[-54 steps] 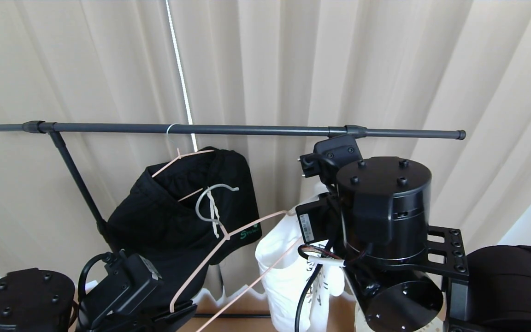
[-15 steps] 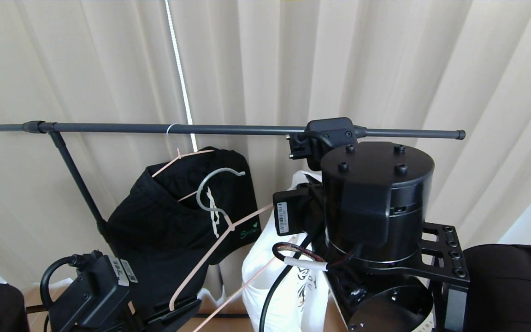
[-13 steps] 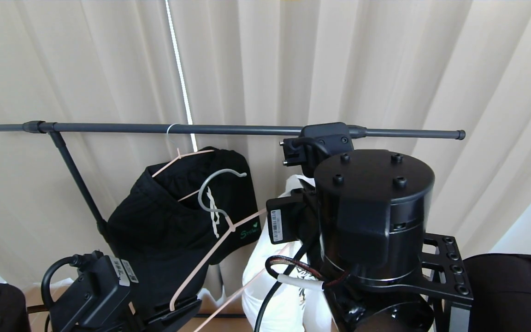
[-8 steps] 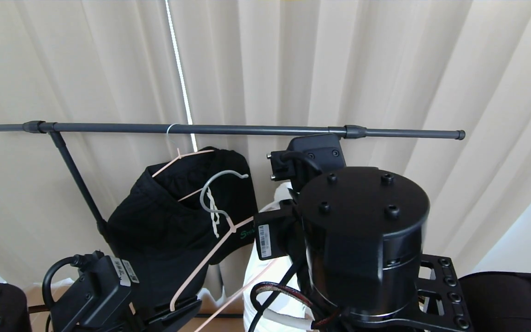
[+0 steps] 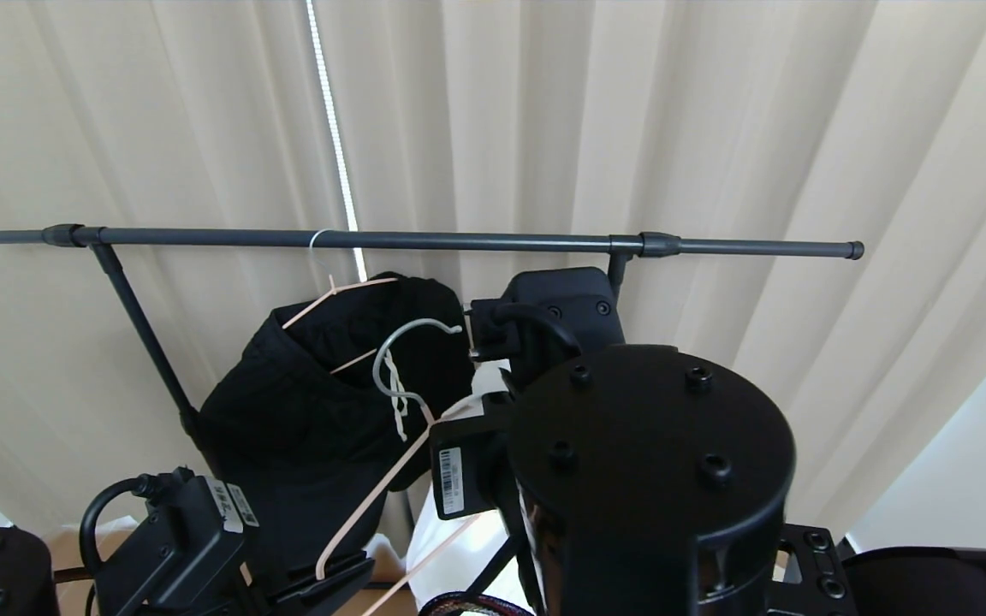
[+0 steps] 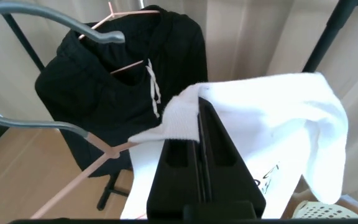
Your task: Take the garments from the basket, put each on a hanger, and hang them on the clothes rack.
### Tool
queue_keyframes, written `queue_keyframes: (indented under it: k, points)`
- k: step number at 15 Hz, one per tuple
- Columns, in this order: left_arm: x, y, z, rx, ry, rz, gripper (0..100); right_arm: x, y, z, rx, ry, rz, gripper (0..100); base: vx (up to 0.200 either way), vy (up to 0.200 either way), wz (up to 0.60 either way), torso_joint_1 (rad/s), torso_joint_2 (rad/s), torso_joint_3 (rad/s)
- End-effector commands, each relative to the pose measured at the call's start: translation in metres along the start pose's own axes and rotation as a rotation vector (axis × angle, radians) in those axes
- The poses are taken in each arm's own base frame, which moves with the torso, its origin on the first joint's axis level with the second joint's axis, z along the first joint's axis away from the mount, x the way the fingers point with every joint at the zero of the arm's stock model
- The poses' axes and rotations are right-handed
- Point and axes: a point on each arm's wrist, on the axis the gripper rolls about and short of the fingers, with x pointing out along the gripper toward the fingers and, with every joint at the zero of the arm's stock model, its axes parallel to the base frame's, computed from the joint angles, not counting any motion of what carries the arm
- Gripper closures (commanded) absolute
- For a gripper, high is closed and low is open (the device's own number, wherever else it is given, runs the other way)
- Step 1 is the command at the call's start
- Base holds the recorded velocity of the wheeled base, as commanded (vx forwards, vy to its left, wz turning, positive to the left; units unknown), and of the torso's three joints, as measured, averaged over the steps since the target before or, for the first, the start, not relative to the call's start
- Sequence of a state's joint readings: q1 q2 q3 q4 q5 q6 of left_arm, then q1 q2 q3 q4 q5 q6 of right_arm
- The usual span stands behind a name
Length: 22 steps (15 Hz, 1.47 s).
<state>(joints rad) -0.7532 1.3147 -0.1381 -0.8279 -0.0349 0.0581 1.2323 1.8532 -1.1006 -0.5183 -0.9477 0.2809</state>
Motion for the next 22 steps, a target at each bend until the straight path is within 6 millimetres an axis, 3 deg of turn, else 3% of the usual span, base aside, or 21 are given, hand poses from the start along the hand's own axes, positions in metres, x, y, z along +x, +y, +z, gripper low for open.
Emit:
queue_keyframes:
  k: [1, 2, 3, 10, 16, 19, 22]
  points:
    - [0.000, 0.000, 0.000, 0.000, 0.001, 0.000, 100, 0.000, 0.001, 0.001, 0.007, 0.000, 0.010, 100, 0.000, 0.000, 0.00, 0.000, 0.00, 0.000]
    - [0.000, 0.000, 0.000, 0.000, 0.001, 0.000, 100, -0.001, 0.002, 0.001, 0.012, 0.001, 0.018, 100, 0.000, 0.000, 0.00, 0.000, 0.00, 0.000]
    - [0.000, 0.000, 0.000, 0.001, 0.001, -0.003, 100, -0.002, 0.002, 0.001, 0.017, 0.001, 0.021, 0, 0.000, 0.000, 0.00, 0.000, 0.00, 0.000]
    - [-0.003, 0.000, 0.001, 0.002, -0.047, 0.001, 100, 0.009, -0.015, 0.015, 0.040, -0.031, -0.036, 0, 0.000, 0.000, 0.00, 0.000, 0.00, 0.000]
    - [-0.004, 0.000, 0.001, 0.003, -0.082, 0.000, 100, 0.006, -0.022, 0.021, 0.035, -0.037, -0.042, 0, 0.000, 0.000, 0.00, 0.000, 0.00, 0.000]
    - [-0.004, 0.000, 0.000, 0.003, -0.080, 0.000, 100, 0.006, -0.048, 0.024, -0.052, -0.032, -0.092, 0, 0.000, 0.000, 0.00, 0.000, 0.00, 0.000]
    - [-0.004, 0.000, 0.000, 0.003, -0.080, 0.000, 100, -0.001, -0.058, 0.030, -0.078, -0.027, -0.060, 0, 0.000, 0.000, 0.00, 0.000, 0.00, 0.000]
